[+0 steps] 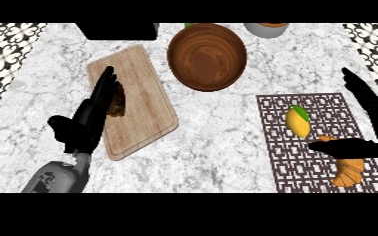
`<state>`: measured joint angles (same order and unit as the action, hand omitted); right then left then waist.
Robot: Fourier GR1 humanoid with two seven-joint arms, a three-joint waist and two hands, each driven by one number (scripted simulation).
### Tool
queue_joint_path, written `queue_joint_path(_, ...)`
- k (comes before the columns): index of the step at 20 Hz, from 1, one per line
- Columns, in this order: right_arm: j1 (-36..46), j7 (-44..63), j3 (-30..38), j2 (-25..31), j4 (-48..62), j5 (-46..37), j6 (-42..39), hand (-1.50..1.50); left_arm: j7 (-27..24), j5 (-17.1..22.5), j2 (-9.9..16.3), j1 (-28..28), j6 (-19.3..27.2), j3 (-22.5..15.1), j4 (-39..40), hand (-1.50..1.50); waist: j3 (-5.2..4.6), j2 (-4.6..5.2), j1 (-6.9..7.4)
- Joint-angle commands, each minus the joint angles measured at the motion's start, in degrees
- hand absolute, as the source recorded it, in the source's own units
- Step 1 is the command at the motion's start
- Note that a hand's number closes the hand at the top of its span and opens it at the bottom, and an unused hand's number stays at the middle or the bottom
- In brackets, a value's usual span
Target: Pick the lemon from the placemat and place it in the bowl
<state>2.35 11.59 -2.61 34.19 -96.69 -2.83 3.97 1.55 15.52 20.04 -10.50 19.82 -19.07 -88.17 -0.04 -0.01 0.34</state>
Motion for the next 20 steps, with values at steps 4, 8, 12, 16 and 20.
queue_joint_path(4, 2.6, 6.1, -3.2, -1.4, 5.1, -3.2, -5.5, -1.5, 2.6, -2.5, -2.8, -3.7, -0.5, 1.4, 2.4, 0.0, 0.03, 0.06, -0.38)
queue_joint_path(8, 0.2, 1.3, -0.3, -4.5, 5.2, -3.9, -8.5, -1.5, 0.0, -4.9, -3.0, 1.7, -3.8, 3.8, 0.5, 0.0, 0.04, -0.02, -0.35)
queue_joint_path(12, -0.1, -0.9, 3.4, -5.7, 6.6, -4.5, -11.6, -1.5, 1.7, -8.3, -6.9, 1.0, -3.6, 4.2, 1.0, 0.0, 0.04, -0.03, -0.45)
queue_joint_path(16, 0.1, -8.8, 7.7, -6.0, 11.8, -0.3, -13.6, -1.5, 1.5, -6.5, -5.1, 1.0, -6.5, 7.1, 1.2, 0.0, 0.05, 0.02, -0.37)
queue_joint_path(20, -3.4, -10.8, 7.3, -9.2, 8.8, -2.5, -14.4, -1.5, 0.5, -9.7, -7.6, 3.1, -6.7, 7.0, 0.5, 0.0, 0.04, -0.03, -0.4)
